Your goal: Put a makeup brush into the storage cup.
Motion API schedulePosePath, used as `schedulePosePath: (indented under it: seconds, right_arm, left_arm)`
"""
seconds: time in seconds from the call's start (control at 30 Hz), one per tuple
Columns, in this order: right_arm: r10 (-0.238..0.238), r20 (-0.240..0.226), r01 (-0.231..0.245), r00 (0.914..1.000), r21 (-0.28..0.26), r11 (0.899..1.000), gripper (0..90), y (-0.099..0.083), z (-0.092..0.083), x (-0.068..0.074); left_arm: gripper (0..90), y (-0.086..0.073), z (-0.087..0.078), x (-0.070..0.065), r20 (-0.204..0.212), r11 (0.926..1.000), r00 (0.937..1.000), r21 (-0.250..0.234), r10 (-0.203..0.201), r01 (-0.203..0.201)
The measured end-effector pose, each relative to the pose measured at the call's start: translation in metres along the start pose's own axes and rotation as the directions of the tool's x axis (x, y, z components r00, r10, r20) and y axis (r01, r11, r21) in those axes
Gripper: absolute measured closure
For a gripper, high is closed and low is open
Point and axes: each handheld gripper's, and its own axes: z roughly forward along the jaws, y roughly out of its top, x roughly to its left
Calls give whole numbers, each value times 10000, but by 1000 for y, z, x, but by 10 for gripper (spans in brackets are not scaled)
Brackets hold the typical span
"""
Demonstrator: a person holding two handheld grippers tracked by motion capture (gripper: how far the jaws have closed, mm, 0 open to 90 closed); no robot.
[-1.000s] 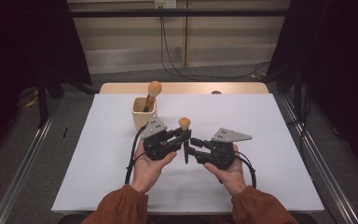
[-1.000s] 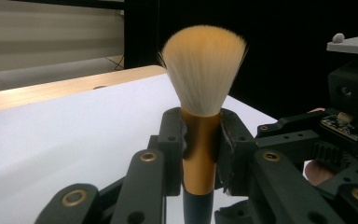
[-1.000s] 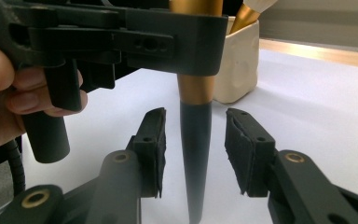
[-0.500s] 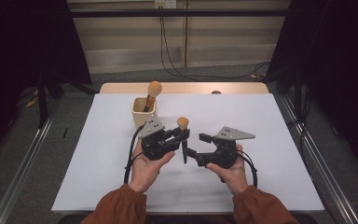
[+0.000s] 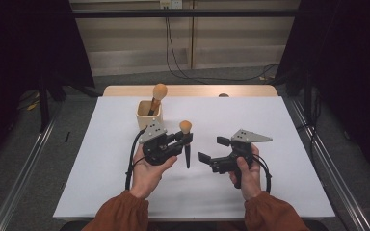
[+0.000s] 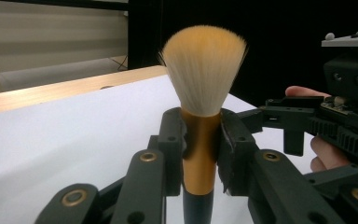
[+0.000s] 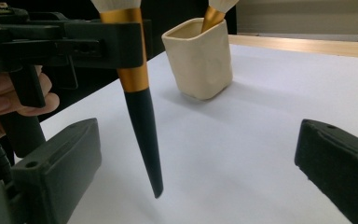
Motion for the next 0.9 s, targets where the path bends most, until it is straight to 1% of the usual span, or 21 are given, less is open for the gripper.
schedulePosePath:
  seconds: [0.1,0.13,0.17,0.23,0.33,0.43,0.57,0.63,0.7,0.77,0.8,0.83,0.9]
  right_arm:
    - [71,345,-73,9994,45,10000,15,0,-3,-1]
    - [46,387,-49,9992,78,10000,14,0,-4,-1]
    - [-45,381,41,9993,109,9999,12,-1,-5,-2]
    - [-247,602,245,9979,49,9997,13,-2,-7,-2]
    - [-398,1094,412,9932,-114,9991,19,-3,-8,-3]
    - [-482,1358,499,9896,-89,9987,19,-6,-10,-4]
    - [-642,1732,693,9828,-235,9973,19,-9,-15,-7]
    - [-640,1835,699,9809,-257,9972,18,-10,-18,-9]
    - [-626,2003,721,9777,-408,9966,18,-11,-21,-11]
    - [-615,2133,719,9751,-412,9966,12,-11,-24,-13]
    - [-624,2207,754,9733,-508,9959,12,-12,-25,-14]
    - [-685,2312,845,9705,-600,9946,13,-13,-27,-15]
    - [-588,2378,813,9695,-859,9930,13,-15,-30,-18]
  left_arm:
    - [736,1,-3,3,-73,10000,10000,-23,-2,2]
    - [736,1,-4,4,-105,10000,9999,-5,25,-25]
    - [736,1,-5,5,-102,10000,9999,-20,29,-30]
    - [736,2,-7,6,-162,10000,9999,-27,14,-15]
    - [736,2,-11,10,-243,10000,9997,-22,24,-25]
    - [736,3,-15,14,-330,10000,9995,-85,-11,8]
    - [736,5,-19,18,-442,9999,9990,-125,-34,28]
    - [736,6,-21,20,-480,9999,9988,-132,-25,19]
    - [736,7,-24,23,-537,9999,9986,-140,-23,15]
    - [736,8,-26,25,-566,9999,9984,-154,-12,3]
    - [736,8,-27,25,-595,9999,9982,-144,-34,25]
    - [736,9,-28,27,-624,9999,9980,-107,31,-38]
    - [735,10,-30,29,-651,9999,9979,-121,-4,-4]
